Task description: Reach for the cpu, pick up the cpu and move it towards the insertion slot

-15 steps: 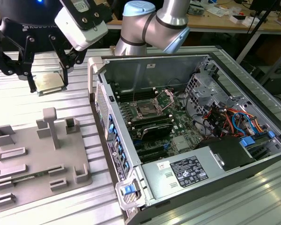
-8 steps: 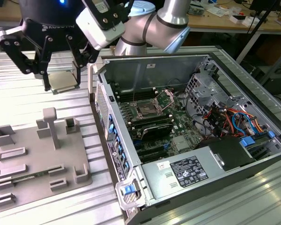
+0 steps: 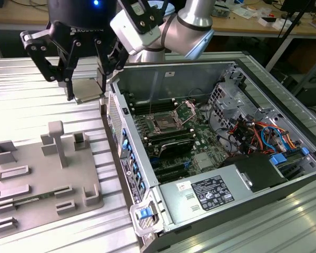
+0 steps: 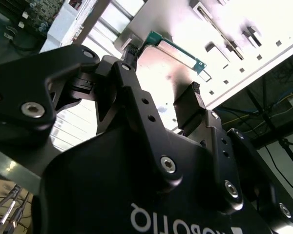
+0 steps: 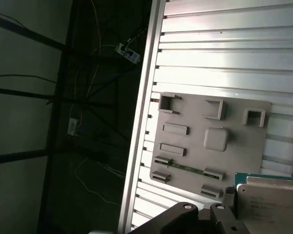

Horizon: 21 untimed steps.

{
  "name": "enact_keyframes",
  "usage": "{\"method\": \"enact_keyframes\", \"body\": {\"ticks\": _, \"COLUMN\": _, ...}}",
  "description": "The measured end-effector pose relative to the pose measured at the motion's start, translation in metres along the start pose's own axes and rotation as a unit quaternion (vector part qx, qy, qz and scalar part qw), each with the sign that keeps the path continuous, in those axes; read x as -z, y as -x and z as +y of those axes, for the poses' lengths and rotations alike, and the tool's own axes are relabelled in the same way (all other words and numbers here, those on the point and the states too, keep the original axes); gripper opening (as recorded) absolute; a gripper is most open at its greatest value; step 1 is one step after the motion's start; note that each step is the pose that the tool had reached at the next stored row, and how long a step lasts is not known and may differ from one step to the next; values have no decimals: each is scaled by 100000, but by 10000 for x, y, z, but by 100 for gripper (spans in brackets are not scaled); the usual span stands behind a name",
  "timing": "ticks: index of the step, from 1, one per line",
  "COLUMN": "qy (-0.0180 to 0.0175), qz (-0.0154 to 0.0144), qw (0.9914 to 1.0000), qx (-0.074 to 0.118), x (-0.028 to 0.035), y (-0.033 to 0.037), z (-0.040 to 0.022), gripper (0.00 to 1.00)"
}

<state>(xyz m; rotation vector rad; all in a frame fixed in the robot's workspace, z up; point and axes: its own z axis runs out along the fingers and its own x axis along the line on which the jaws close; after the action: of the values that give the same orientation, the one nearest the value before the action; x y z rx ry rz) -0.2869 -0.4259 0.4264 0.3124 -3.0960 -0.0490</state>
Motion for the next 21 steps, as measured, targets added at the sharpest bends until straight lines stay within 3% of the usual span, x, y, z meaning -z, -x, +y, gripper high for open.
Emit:
{"method": "enact_keyframes", "body": {"ticks": 5, "qy": -50, "qz": 28, "qw": 100000, "qx": 59, "x": 3, "y": 134, "z": -26, "gripper": 55}}
{"method": "enact_keyframes", "body": {"ticks": 10, "qy": -46, "qz": 61, "qw": 100000, "qx": 129, "x": 7, "y": 397, "z": -79, "gripper": 55}}
{"method": "enact_keyframes", "body": {"ticks": 13, "qy": -46, "qz": 57, "qw": 100000, "qx": 152, "x": 8, "y": 490, "z": -96, "gripper": 55}}
{"method": "enact_keyframes", "body": {"ticks": 20, "qy": 16, "qz": 41, "qw": 100000, "qx": 124, "x": -26, "y": 629, "z": -48, "gripper": 55}}
{"method": "enact_keyframes", "body": {"ticks": 21, "qy": 14, "qz": 43, "qw": 100000, "qx": 121, "x": -37, "y": 675, "z": -35, "gripper": 55}}
